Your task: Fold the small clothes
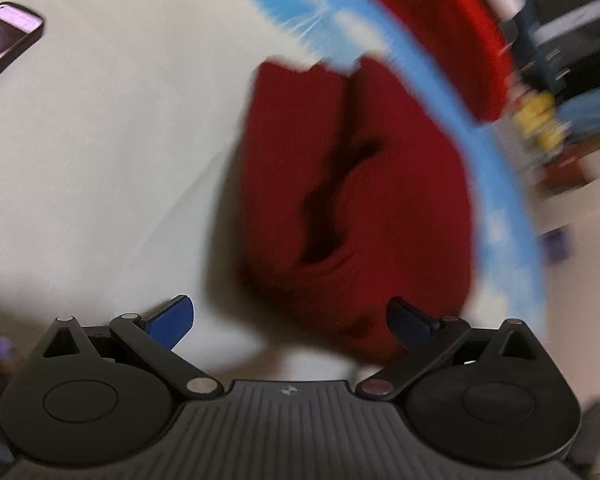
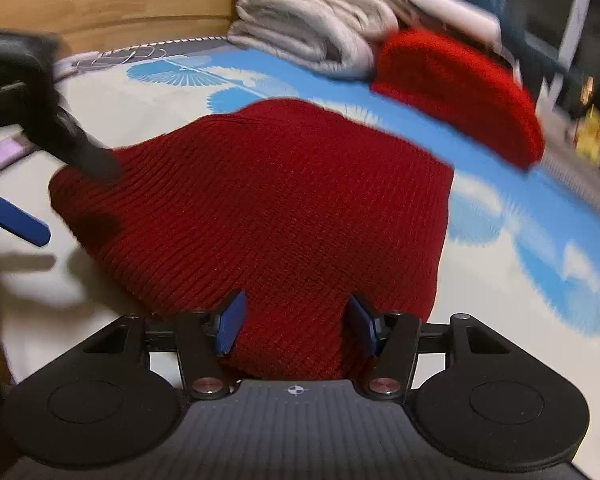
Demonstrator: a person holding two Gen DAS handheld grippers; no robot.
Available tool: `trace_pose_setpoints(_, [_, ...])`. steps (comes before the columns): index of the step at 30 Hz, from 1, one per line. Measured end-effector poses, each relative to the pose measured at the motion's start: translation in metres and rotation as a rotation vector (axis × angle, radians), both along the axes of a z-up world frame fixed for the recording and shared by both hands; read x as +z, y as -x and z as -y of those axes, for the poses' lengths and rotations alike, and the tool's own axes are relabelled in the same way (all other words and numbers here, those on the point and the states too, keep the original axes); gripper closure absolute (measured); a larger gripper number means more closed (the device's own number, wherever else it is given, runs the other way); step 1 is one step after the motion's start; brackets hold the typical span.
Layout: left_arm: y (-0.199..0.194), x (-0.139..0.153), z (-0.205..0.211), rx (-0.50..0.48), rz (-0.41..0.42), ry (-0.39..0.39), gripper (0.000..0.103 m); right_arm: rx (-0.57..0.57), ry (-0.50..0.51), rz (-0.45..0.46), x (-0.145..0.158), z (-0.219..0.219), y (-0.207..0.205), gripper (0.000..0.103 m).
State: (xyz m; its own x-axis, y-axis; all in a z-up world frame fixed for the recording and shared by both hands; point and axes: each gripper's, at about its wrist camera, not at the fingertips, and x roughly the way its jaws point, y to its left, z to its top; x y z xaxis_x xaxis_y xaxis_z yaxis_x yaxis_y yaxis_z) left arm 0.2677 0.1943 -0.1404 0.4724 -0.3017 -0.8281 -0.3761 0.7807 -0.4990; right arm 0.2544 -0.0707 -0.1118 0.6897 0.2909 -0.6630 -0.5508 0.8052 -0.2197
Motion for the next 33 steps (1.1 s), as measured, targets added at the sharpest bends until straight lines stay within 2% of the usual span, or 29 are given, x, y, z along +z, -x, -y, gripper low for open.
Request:
trace_pose_setpoints(1, [0.000,-0.004,-0.001,0.014,-0.006,0.002,0.001,0.006,-0.015,-0.011,0.004,0.000,-0.004,0.043])
trace_pose_setpoints(3, [0.001,-0.002,-0.005,0.040,0.005,0.025,0.001,-0.005,-0.117,-0.077,0.018,0.011,-0.016,0.043])
trace_pose_setpoints(5, [0.002,-0.001,-0.006,0.053,0.014,0.031,0.001,-0.068,-0.232,-0.127,0.036,0.033,-0.036,0.034])
trace_pose_setpoints(6, [0.003,-0.002,-0.006,0.059,0.011,0.046,0.001,-0.109,-0.276,-0.135,0.043,0.044,-0.050,0.025])
trace_pose_setpoints(7, [0.004,-0.004,-0.006,0.056,0.013,0.077,0.001,-0.147,-0.318,-0.146,0.048,0.056,-0.063,0.019])
trace_pose_setpoints(8, [0.004,-0.005,-0.005,0.049,0.015,0.111,0.001,-0.183,-0.357,-0.171,0.050,0.069,-0.077,0.018])
trace_pose_setpoints(11, [0.003,-0.007,-0.001,0.038,0.027,0.189,0.001,-0.272,-0.475,-0.302,0.041,0.100,-0.118,0.015])
trace_pose_setpoints(13, [-0.001,-0.009,0.004,0.041,0.032,0.202,0.001,-0.345,-0.592,-0.404,0.027,0.121,-0.140,0.015])
trace_pose_setpoints(16, [-0.005,-0.012,0.012,0.044,0.038,0.206,0.001,-0.418,-0.735,-0.505,0.004,0.134,-0.160,0.015])
trace_pose_setpoints(19, [-0.009,-0.015,0.018,0.054,0.042,0.215,0.001,-0.437,-0.773,-0.550,-0.009,0.130,-0.181,0.015])
trace_pose_setpoints(24, [-0.017,-0.019,0.025,0.075,0.059,0.209,0.001,-0.450,-0.773,-0.530,-0.010,0.120,-0.214,0.014])
trace_pose_setpoints(27, [-0.016,-0.020,0.028,0.085,0.076,0.207,0.001,-0.469,-0.818,-0.545,-0.013,0.119,-0.235,0.012])
trace_pose_setpoints(31, [-0.016,-0.019,0.033,0.081,0.079,0.180,0.001,-0.526,-0.805,-0.583,-0.031,0.111,-0.263,0.011])
trace_pose_setpoints(32, [-0.016,-0.017,0.034,0.072,0.078,0.168,0.003,-0.541,-0.807,-0.592,-0.036,0.111,-0.266,0.013])
trace_pose_setpoints(33, [-0.017,-0.017,0.036,0.056,0.079,0.164,0.013,-0.558,-0.811,-0.590,-0.040,0.111,-0.268,0.030])
